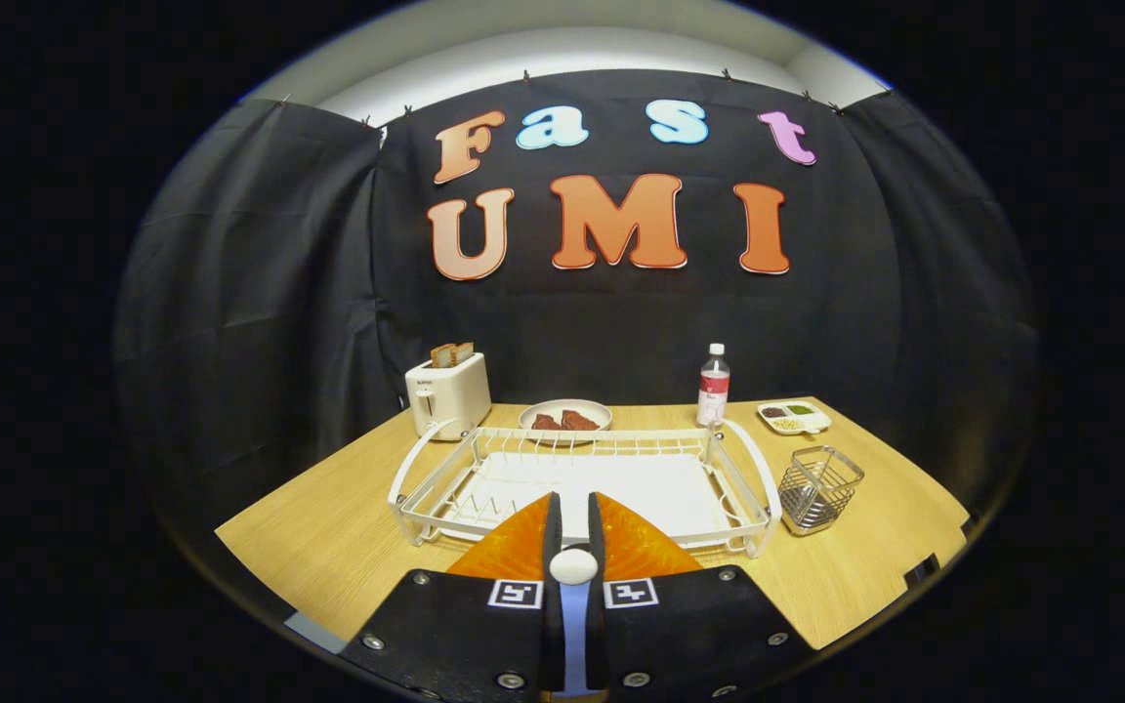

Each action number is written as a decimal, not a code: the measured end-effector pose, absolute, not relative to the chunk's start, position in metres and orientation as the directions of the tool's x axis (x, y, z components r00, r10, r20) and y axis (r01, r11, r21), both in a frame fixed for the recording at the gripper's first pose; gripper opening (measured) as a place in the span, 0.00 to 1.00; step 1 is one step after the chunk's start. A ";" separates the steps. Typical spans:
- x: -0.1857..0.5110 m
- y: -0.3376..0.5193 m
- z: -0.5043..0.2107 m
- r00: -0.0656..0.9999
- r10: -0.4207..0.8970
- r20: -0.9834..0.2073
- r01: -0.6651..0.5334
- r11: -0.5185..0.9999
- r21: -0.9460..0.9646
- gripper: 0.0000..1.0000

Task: Take the plate from the dish rack, then take the spoon from the basket and place it into the plate.

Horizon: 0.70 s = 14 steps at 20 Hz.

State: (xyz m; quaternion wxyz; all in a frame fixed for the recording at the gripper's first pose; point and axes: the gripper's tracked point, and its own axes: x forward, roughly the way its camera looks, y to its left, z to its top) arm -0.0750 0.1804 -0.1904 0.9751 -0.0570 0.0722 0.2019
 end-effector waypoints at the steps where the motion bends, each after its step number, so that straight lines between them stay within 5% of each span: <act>1: -0.073 0.183 -0.196 0.905 0.389 -0.170 -0.407 0.909 -0.086 0.08; 14: -0.071 0.205 -0.253 0.857 0.444 -0.261 -0.475 0.877 -0.069 0.09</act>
